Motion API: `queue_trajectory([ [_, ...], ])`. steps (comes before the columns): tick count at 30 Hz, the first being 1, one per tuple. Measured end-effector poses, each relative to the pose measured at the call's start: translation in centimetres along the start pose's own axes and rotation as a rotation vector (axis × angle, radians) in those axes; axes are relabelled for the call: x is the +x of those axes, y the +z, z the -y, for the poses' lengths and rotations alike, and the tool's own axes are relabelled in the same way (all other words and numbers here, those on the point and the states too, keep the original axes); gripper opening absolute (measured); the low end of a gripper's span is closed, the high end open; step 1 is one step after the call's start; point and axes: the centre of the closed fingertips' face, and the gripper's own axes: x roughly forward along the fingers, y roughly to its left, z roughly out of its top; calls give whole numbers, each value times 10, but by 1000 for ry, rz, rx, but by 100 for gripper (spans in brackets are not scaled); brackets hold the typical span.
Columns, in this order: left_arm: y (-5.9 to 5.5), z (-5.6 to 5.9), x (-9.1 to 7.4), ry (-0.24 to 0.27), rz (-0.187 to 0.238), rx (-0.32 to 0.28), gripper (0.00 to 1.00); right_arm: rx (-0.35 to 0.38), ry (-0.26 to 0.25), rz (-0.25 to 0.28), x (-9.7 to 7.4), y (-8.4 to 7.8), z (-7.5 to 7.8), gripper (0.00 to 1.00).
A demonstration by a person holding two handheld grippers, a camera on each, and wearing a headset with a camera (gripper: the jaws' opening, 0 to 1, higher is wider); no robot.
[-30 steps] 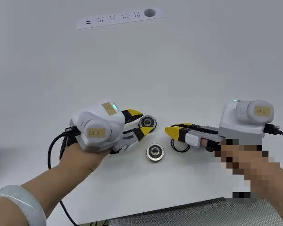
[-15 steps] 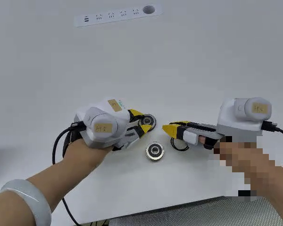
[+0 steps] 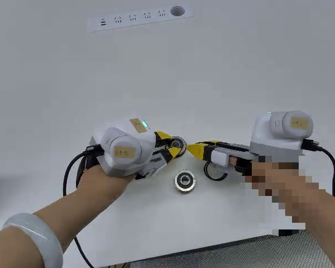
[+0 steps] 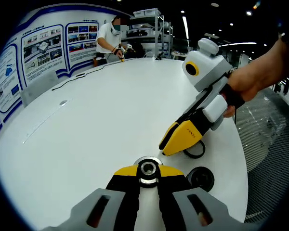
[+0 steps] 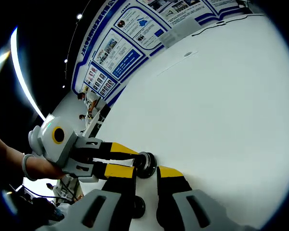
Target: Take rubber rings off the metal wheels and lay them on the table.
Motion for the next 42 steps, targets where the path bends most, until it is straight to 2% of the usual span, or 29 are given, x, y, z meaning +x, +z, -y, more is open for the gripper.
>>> queue_trajectory([
  [16,-1,0,1,0,6,3,14,65,38,-12,14,1,3,21],
  [24,0,0,1,-1,8,2,14,88,61,-30,17,-3,-2,22],
  [33,-1,0,1,-1,12,1,14,88,67,-20,14,0,-5,18],
  [42,-1,0,1,-1,16,-1,14,73,53,-22,12,1,-3,11],
])
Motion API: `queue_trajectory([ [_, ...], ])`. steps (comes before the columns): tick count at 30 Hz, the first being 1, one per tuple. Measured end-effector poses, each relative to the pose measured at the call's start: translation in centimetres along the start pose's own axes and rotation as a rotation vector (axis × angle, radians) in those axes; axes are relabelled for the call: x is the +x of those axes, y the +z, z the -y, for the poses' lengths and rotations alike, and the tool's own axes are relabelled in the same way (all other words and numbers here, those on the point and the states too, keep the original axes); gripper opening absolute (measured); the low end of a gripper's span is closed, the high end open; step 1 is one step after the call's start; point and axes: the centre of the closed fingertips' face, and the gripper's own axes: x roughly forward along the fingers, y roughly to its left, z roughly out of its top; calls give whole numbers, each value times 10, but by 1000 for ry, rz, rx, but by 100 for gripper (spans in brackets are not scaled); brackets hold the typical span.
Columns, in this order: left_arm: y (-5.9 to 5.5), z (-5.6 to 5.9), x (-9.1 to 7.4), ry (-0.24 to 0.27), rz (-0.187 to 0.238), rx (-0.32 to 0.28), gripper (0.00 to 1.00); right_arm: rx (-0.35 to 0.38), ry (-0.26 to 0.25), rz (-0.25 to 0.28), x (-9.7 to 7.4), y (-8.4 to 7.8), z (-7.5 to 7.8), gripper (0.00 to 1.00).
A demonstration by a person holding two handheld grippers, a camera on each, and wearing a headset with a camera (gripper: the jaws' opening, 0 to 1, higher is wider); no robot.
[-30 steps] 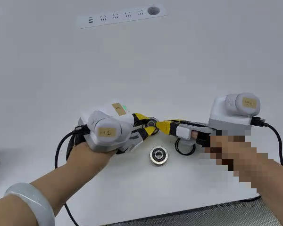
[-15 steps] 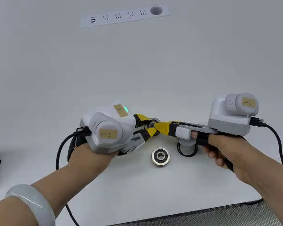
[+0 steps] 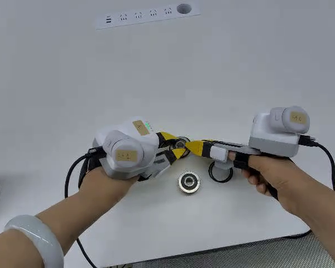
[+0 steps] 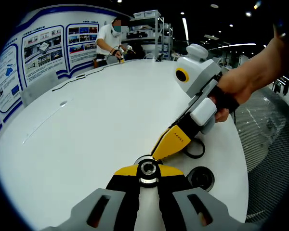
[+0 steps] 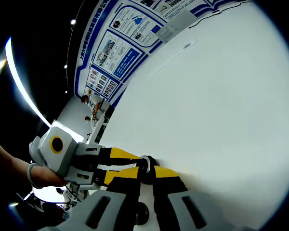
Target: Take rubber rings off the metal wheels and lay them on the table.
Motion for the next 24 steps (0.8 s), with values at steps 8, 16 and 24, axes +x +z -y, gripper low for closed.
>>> queue_trajectory([
  [8,0,0,0,0,3,-2,14,-22,-16,-10,-1,-2,0,3],
  [16,0,0,0,0,4,-3,14,-12,-8,-18,-1,-2,-1,3],
  [24,0,-1,0,0,6,-6,14,-32,-3,-11,-1,-1,-7,2],
])
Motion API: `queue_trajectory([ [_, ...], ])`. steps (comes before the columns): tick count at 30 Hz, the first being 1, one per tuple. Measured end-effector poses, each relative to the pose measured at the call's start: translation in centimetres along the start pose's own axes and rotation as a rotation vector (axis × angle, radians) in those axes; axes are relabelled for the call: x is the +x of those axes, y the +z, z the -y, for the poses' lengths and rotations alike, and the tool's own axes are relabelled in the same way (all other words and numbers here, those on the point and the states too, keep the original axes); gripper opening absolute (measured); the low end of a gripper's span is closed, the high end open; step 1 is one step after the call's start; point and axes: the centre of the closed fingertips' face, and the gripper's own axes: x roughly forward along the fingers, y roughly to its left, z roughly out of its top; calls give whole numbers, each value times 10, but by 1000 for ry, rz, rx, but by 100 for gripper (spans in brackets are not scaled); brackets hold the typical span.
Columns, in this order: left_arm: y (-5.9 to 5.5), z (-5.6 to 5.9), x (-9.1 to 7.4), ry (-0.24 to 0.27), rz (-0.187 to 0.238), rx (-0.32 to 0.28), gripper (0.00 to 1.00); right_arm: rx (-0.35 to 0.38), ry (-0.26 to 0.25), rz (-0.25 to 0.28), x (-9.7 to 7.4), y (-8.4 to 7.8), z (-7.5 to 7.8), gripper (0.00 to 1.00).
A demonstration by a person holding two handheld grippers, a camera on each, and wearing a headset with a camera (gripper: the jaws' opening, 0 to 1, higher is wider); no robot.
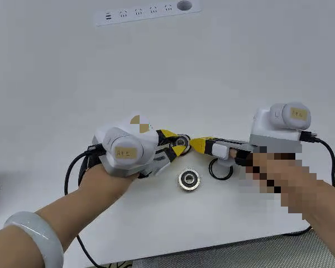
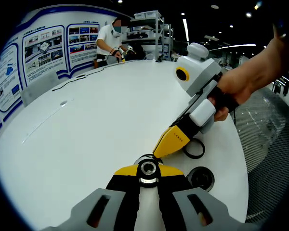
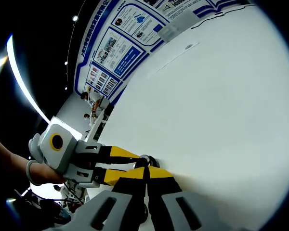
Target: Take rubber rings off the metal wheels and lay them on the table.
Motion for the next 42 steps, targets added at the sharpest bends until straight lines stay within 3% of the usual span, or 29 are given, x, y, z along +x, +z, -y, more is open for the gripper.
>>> queue_trajectory([
  [14,0,0,0,1,0,0,14,0,38,7,2,2,-10,2],
  [29,0,2,-1,-6,-1,30,14,12,-2,2,-2,-1,0,2],
  [34,3,3,-5,-13,18,42,15,14,-4,1,-1,-1,0,2],
  [42,3,2,-13,5,39,57,23,13,-2,2,-2,-1,0,2],
])
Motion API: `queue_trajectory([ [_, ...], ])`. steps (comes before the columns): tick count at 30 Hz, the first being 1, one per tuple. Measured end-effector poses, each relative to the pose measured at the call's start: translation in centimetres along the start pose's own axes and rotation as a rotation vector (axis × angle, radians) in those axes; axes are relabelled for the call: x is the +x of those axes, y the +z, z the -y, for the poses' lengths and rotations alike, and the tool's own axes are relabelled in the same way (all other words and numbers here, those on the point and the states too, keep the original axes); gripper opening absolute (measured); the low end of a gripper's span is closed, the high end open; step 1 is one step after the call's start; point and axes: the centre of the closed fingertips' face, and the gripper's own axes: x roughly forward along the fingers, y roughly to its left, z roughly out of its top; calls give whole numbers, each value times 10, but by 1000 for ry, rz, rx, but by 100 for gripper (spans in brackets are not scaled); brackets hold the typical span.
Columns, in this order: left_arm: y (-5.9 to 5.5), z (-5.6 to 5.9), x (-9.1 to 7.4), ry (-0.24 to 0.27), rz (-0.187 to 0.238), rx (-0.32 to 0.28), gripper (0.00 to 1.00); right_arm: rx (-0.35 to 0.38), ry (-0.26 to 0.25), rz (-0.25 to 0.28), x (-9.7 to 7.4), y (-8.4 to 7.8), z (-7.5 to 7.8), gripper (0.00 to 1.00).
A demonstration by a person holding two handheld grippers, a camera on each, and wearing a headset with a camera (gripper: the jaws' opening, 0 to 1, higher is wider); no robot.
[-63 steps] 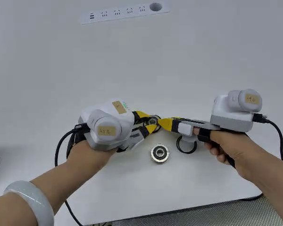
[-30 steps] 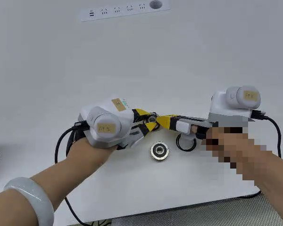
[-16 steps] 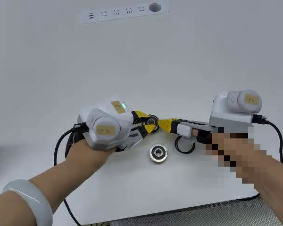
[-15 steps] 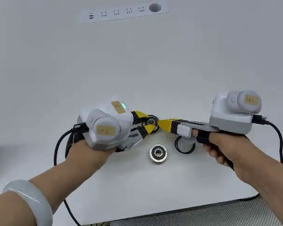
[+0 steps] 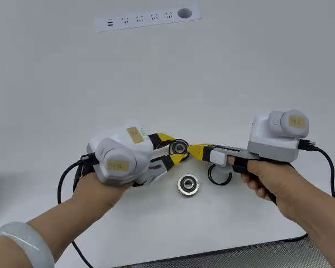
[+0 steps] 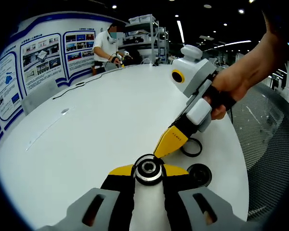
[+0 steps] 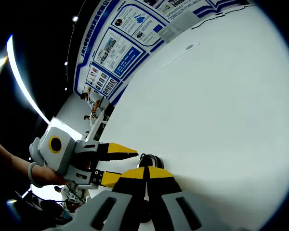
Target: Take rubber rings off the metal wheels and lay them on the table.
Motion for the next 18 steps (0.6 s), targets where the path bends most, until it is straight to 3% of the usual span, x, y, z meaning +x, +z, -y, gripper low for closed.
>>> queue_trajectory([
  [6,-8,-3,-4,13,-11,-7,34,1,12,5,-1,1,-3,2],
  [18,-15,-3,-15,26,-2,-28,39,4,43,20,-5,1,-17,2],
])
